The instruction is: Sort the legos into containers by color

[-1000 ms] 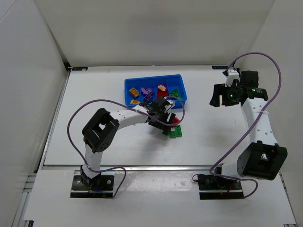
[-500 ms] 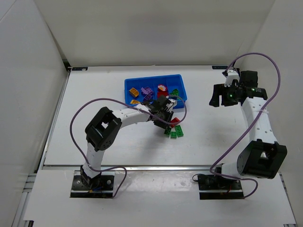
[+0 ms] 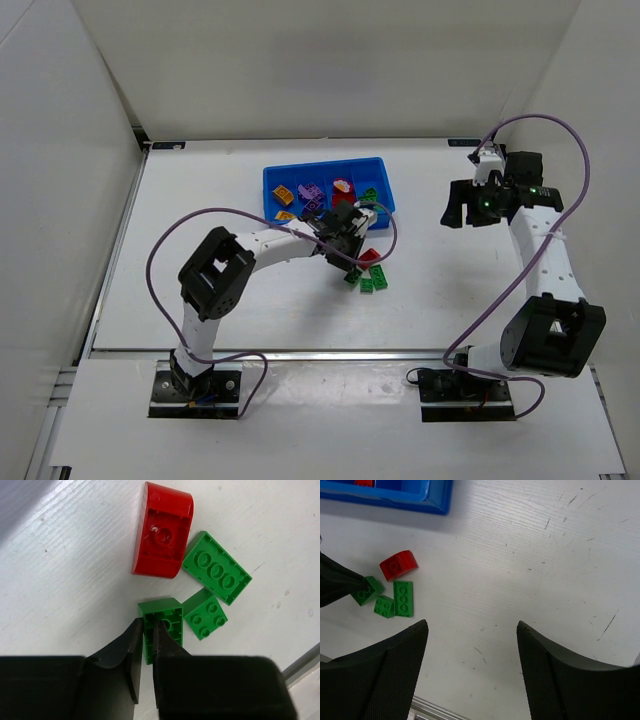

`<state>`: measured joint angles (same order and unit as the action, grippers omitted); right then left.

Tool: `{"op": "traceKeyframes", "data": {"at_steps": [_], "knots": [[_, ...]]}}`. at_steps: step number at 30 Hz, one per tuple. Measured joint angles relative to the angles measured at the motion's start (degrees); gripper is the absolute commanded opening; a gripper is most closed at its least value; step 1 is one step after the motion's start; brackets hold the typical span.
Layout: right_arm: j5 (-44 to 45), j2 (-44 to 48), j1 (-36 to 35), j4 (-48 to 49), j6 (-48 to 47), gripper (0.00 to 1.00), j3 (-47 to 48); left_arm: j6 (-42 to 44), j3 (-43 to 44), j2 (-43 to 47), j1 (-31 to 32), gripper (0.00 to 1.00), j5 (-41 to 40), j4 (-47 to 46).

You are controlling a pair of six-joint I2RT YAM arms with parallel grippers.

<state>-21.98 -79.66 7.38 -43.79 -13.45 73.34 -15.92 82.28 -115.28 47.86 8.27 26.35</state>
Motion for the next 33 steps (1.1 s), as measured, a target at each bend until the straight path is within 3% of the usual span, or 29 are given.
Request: {"op": "traceKeyframes", "data": {"at_steps": [7, 15, 29, 32, 33], "knots": [[-0.92, -0.22, -0.48, 0.24, 0.68, 0.74, -0.5, 3.3, 7.87, 3.54, -1.62, 0.1, 0.92, 4.0], [-1.7, -0.31, -1.88, 0.59, 1.49, 0.75, -0.5, 5.18, 30.18, 1.46, -6.97, 0.13, 2.25, 3.89], [-3.76, -0.96, -1.88, 0.61, 1.42, 0.75, -0.5, 6.75, 49.77, -24.81, -12.22, 0.17, 5.11, 7.5], [-3.98, -1.25, -1.88, 0.61, 1.42, 0.75, -0.5, 7.78, 54.07, -28.35, -12.81, 0.24, 5.2, 8.83], [-4.04, -1.31, -1.88, 0.61, 1.42, 0.75, -0.5, 8.02, 55.54, -29.4, -12.92, 0.35, 5.27, 8.96]]}}
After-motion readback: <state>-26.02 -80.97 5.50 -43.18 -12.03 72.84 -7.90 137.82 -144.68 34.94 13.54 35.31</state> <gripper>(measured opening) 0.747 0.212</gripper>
